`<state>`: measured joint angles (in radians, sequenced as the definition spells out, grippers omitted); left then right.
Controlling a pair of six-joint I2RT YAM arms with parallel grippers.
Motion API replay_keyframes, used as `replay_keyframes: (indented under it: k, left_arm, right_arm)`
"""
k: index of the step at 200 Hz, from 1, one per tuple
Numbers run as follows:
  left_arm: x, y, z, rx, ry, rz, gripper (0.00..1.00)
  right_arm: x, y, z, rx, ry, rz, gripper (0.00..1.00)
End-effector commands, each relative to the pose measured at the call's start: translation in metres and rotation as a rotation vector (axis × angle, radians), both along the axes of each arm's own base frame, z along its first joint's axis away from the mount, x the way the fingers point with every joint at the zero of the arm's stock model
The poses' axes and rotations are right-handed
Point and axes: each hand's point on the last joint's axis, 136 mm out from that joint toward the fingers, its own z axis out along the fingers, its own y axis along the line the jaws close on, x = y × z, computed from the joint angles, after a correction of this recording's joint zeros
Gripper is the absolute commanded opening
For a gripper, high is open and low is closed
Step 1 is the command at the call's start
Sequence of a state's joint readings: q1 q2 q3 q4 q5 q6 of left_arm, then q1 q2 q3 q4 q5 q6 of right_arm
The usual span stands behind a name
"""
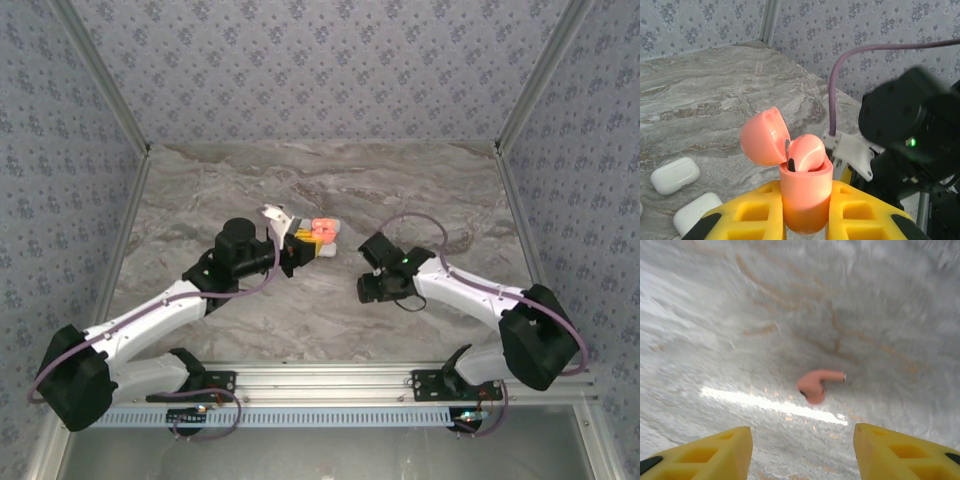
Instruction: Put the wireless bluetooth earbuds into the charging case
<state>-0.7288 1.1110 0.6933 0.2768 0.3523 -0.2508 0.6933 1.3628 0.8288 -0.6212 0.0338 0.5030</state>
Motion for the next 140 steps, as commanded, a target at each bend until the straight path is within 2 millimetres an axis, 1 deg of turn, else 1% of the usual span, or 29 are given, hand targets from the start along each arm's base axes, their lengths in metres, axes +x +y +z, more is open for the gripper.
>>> replay_keyframes:
  k: [1,21,24,31,60,77,106,140]
  left_arm:
    - [-0.001,0.003,0.024,-0.026,-0.061,0.010,0.00]
    - [-0.001,0.004,0.025,-0.024,-0.064,0.014,0.00]
    - [-0.001,0.004,0.025,-0.024,-0.064,0.014,0.00]
    - [-0.001,0.004,0.025,-0.023,-0.063,0.013,0.00]
    - [-0.001,0.005,0.025,-0.023,-0.062,0.016,0.00]
    - [-0.001,0.005,0.025,-0.021,-0.062,0.018,0.00]
    - [-0.001,0.005,0.024,-0.018,-0.059,0.019,0.00]
    - [0.000,0.006,0.023,-0.012,-0.059,0.025,0.00]
  right_arm:
    - [0.004,0.001,0.010,0.029,0.003,0.096,0.58]
    - [0.009,0.007,0.006,0.051,0.000,0.159,0.57]
    - [0.014,0.011,0.007,0.063,-0.017,0.168,0.57]
    - [0.018,0.013,0.005,0.063,-0.023,0.193,0.57]
    - [0.030,0.020,-0.009,0.068,-0.004,0.238,0.57]
    - [0.034,0.025,-0.017,0.072,0.012,0.247,0.58]
    - [0.033,0.029,-0.032,0.059,0.064,0.253,0.57]
    - [0.021,0.022,-0.042,0.023,0.119,0.228,0.58]
